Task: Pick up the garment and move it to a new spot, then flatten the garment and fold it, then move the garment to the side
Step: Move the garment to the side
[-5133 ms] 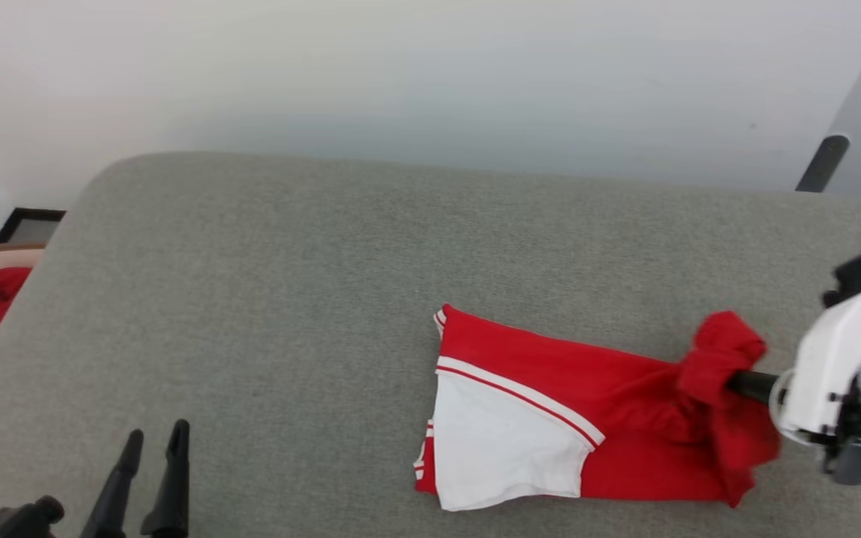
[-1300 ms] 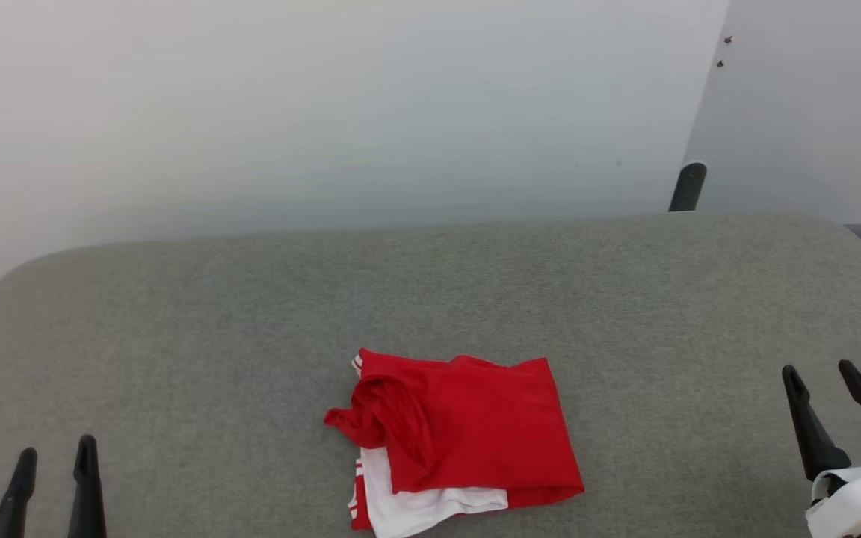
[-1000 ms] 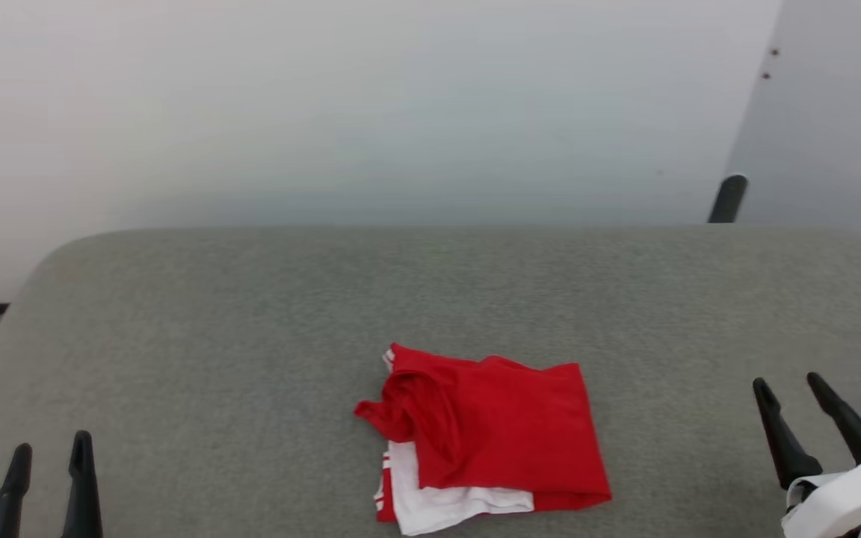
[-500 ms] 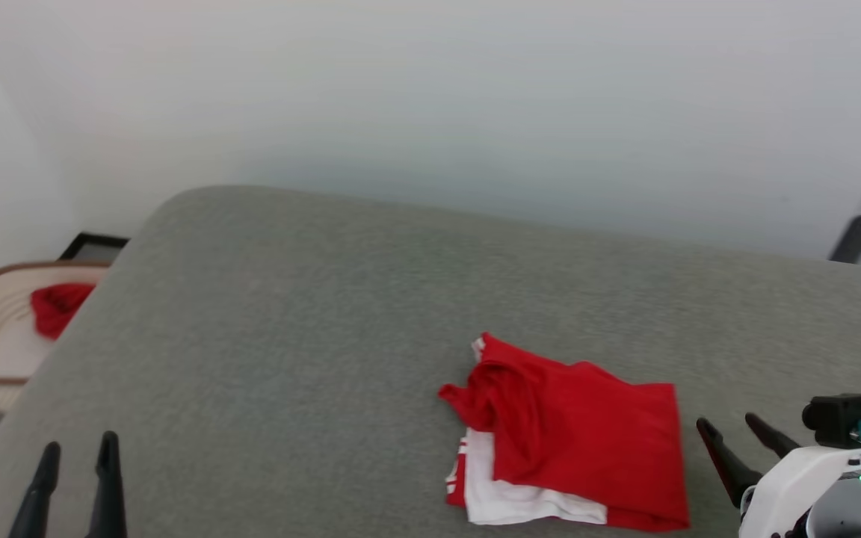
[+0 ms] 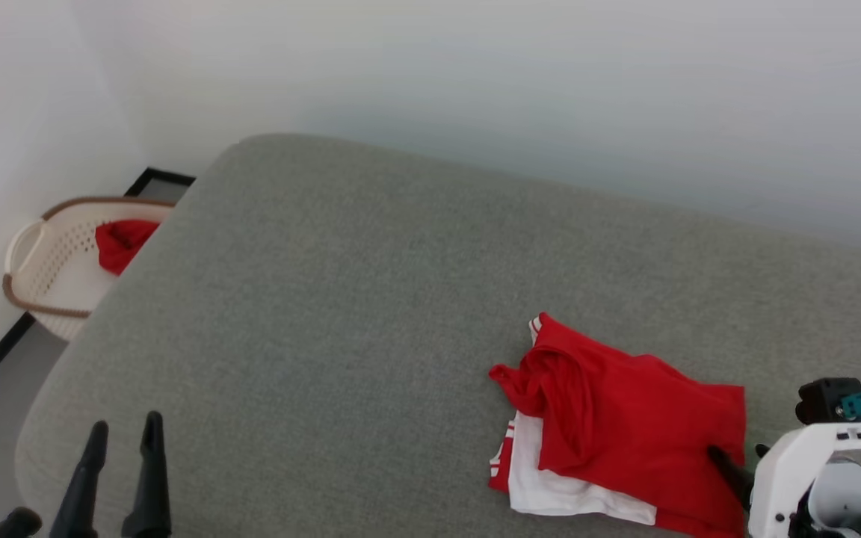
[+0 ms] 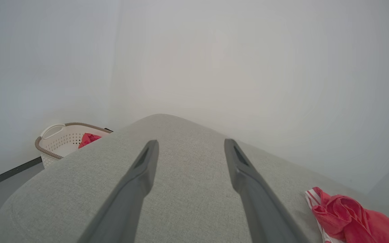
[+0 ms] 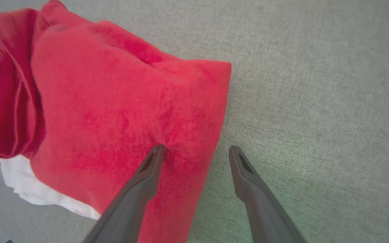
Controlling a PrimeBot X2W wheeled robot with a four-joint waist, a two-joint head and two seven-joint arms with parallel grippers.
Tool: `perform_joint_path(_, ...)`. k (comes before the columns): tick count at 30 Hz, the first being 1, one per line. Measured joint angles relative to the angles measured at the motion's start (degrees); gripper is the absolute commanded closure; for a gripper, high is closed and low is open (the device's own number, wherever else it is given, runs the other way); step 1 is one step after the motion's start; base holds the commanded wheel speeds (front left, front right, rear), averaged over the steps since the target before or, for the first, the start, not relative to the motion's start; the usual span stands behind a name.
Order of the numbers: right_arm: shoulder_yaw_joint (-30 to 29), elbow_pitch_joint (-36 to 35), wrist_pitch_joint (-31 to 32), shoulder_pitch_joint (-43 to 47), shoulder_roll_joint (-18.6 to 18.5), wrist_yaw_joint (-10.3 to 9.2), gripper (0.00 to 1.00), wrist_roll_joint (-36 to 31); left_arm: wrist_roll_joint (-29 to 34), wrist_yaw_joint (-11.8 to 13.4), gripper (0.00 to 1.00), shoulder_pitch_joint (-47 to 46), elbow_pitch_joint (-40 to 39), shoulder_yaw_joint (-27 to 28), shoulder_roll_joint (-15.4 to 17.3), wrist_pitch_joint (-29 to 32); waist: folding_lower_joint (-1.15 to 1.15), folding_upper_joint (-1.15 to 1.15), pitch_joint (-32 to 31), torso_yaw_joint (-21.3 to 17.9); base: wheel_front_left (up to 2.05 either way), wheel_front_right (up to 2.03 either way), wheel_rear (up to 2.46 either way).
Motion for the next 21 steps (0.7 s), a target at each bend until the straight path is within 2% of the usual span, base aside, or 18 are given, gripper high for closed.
perform_joint_path(9, -2.7, 2.0, 8.9, -3.5, 2.8, -0.01, 0.0, -2.3, 0.0, 0.0, 0.0, -2.4, 0.6, -1.2, -1.3, 0.0, 0.0, 0.0, 4.0, 1.5, 0.0, 0.0, 0.0)
perform_joint_path(10, -2.6, 2.1, 9.7, -3.9, 2.9, -0.01, 0.59, -2.2, 0.0, 0.0, 0.0, -2.5, 0.7, -1.2, -1.4, 0.0, 0.0, 0.0, 4.2, 1.6, 0.0, 0.0, 0.0)
perform_joint_path(11, -2.8, 2.0, 10.0, -4.2, 3.1, -0.01, 1.0, -2.2, 0.0, 0.0, 0.0, -2.6, 0.7, -1.2, -1.5, 0.0, 0.0, 0.0, 4.5, 1.6, 0.0, 0.0, 0.0)
perform_joint_path(15, -2.6, 1.8, 11.2, -5.0, 3.8, 0.01, 1.0, -1.5, 0.0, 0.0, 0.0, -2.8, 1.0, -1.1, -1.7, 0.0, 0.0, 0.0, 4.8, 1.6, 0.0, 0.0, 0.0)
perform_joint_path(21, -1.6, 0.1, 12.1, -6.5, 2.9, 0.01, 1.0, -0.8, 0.0, 0.0, 0.0, -3.3, 1.2, -1.3, -1.5, 0.0, 0.0, 0.0, 4.8, 0.5, 0.0, 0.0, 0.0)
